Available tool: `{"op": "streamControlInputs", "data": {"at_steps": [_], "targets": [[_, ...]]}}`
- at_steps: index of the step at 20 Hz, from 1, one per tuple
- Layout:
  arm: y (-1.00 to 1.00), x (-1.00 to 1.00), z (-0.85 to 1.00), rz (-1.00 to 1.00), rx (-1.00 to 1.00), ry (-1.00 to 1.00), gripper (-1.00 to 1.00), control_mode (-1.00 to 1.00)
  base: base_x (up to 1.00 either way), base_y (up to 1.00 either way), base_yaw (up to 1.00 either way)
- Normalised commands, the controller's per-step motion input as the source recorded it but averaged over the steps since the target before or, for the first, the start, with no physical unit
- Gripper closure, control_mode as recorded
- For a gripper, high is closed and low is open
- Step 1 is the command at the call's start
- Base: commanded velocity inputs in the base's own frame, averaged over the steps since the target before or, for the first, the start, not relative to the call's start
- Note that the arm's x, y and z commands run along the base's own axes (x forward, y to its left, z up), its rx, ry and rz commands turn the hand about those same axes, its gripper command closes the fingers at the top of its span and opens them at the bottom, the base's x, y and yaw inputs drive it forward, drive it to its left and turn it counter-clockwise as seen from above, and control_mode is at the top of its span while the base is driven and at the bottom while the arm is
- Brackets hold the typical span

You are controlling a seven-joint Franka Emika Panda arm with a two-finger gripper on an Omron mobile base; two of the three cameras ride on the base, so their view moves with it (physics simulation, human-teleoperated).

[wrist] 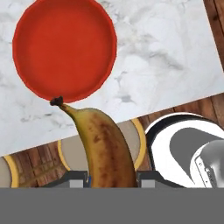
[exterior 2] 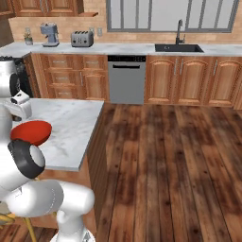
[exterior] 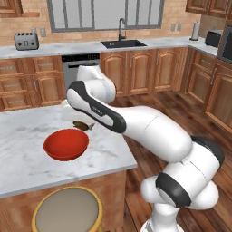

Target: Retrieve the banana and mango from the fridge and place them into the bowl on the dining table.

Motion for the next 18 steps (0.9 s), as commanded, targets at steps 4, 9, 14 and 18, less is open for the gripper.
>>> {"op": "streamControlInputs", "data": {"at_steps": [4, 9, 14, 18], "targets": [[0.18, 0.22, -0.37, 0.0, -0.09, -0.06, 1.0, -1.0, 0.0, 0.0, 0.0], [0.01, 0.31, -0.29, 0.0, -0.15, -0.11, 1.0, -1.0, 0.0, 0.0, 0.0], [0.02, 0.4, -0.13, 0.0, -0.08, -0.02, 1.0, -1.0, 0.0, 0.0, 0.0], [0.12, 0.57, -0.28, 0.0, -0.01, 0.0, 1.0, -1.0, 0.0, 0.0, 0.0]]}}
